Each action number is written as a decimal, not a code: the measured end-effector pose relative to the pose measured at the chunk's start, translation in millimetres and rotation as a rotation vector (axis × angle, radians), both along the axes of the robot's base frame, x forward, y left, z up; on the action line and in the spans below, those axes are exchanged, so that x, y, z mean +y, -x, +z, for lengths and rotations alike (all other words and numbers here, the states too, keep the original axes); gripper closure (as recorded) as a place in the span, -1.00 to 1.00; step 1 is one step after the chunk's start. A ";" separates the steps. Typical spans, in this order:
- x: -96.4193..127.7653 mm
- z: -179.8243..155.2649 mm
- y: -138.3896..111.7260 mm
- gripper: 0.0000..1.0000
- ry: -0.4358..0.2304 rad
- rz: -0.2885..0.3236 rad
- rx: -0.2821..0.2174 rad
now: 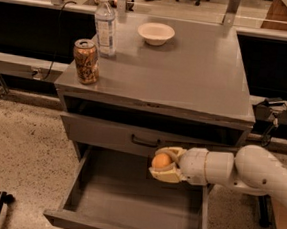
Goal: Place orange into middle drawer
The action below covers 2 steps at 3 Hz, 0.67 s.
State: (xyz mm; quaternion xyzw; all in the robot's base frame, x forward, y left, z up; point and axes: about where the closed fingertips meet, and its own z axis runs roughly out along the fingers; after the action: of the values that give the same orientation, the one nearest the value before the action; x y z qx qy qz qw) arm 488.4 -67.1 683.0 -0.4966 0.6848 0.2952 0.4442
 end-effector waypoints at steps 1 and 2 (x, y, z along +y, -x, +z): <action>-6.1 -16.1 1.7 1.00 0.026 -0.016 0.012; -0.5 -30.9 2.8 1.00 0.067 0.002 0.053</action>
Offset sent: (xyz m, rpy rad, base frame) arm -0.0037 -0.0009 -0.0589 -0.1370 0.1269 0.0125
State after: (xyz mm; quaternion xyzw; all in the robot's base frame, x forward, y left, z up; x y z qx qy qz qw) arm 485.6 -67.5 652.1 -0.5039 0.7054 0.2855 0.4086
